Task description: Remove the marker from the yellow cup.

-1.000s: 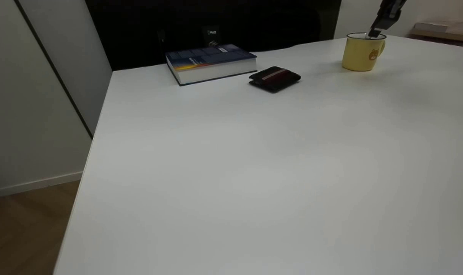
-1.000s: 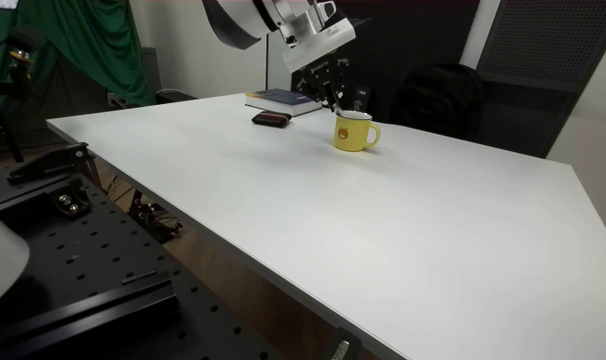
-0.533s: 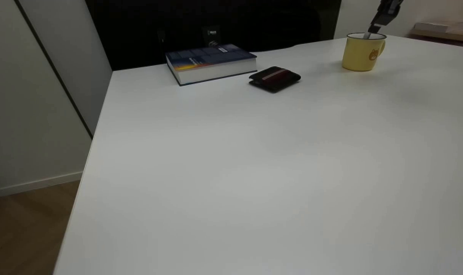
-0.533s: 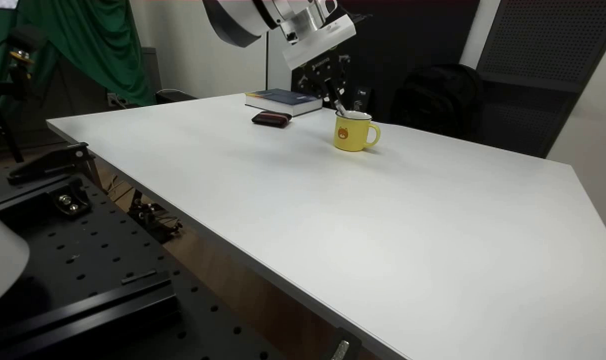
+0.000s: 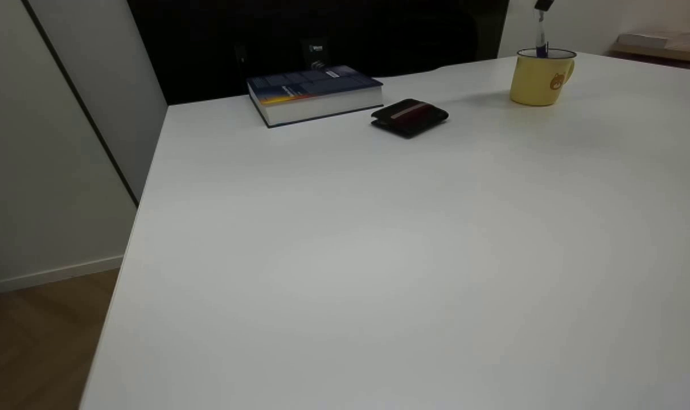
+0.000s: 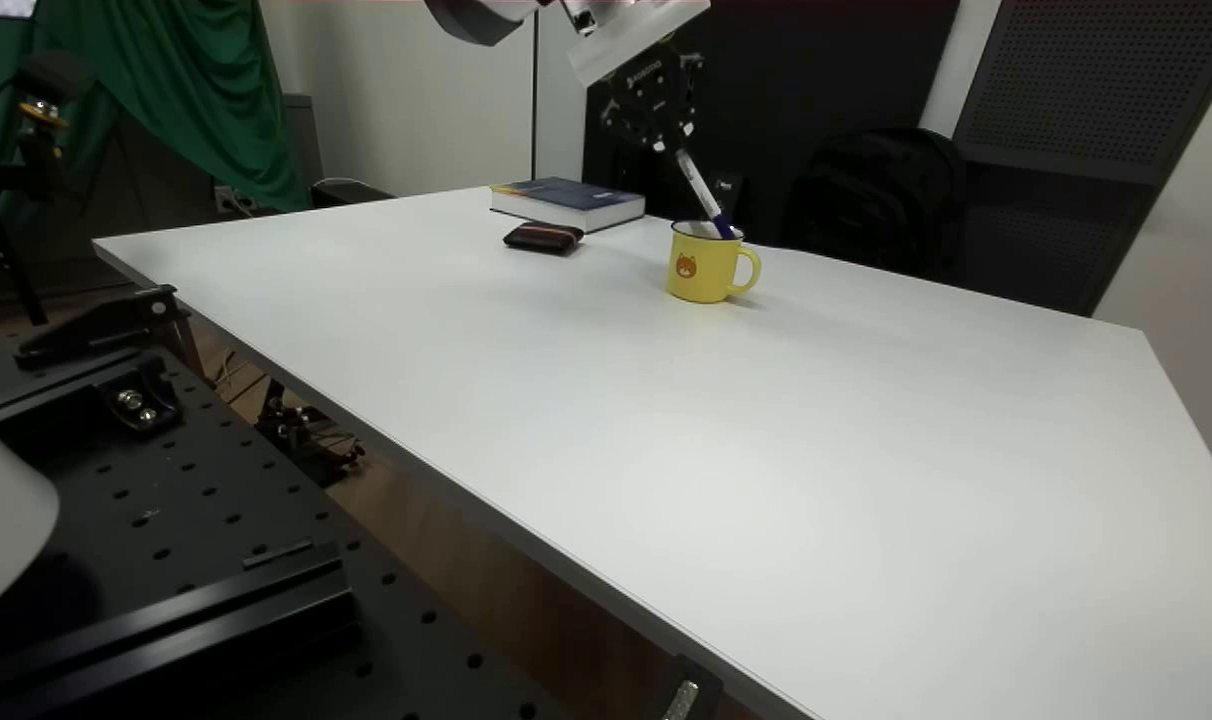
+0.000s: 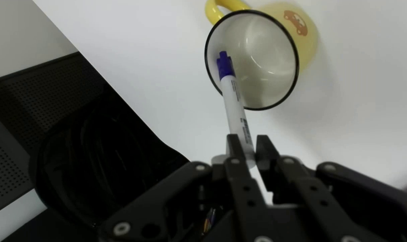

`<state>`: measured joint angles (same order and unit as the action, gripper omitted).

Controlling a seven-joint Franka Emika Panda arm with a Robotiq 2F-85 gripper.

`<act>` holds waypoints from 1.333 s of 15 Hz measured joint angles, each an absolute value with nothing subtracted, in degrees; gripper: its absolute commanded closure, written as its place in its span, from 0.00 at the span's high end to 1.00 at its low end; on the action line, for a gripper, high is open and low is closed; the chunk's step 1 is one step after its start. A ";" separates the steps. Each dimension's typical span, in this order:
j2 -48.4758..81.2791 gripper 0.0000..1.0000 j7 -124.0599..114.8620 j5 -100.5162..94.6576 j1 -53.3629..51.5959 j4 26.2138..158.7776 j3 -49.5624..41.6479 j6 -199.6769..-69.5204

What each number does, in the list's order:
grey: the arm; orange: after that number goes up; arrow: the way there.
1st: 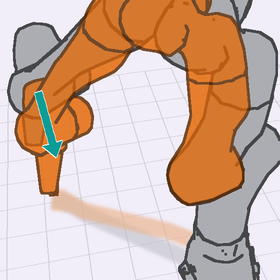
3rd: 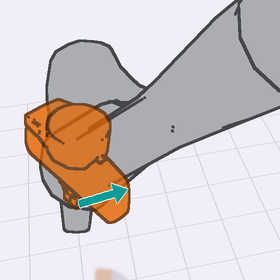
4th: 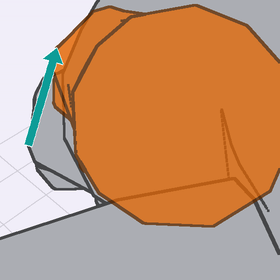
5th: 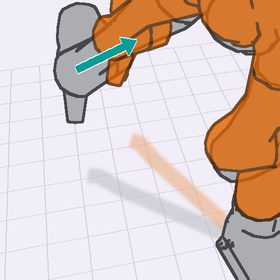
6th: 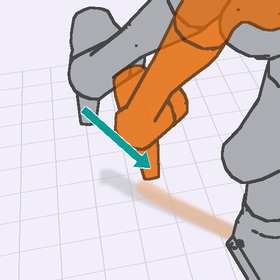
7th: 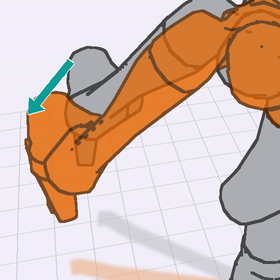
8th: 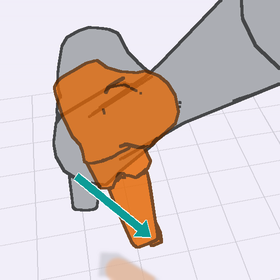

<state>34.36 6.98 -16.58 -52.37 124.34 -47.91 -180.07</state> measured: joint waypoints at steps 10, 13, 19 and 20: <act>13.30 0.04 24.74 -1.40 -36.49 122.38 -22.95 -156.55; 12.05 0.04 32.26 8.96 -26.12 123.44 -8.91 -151.11; 16.46 0.04 45.53 27.50 -9.30 125.66 11.34 -142.31; 17.61 0.04 46.59 28.95 -7.91 125.81 12.60 -141.37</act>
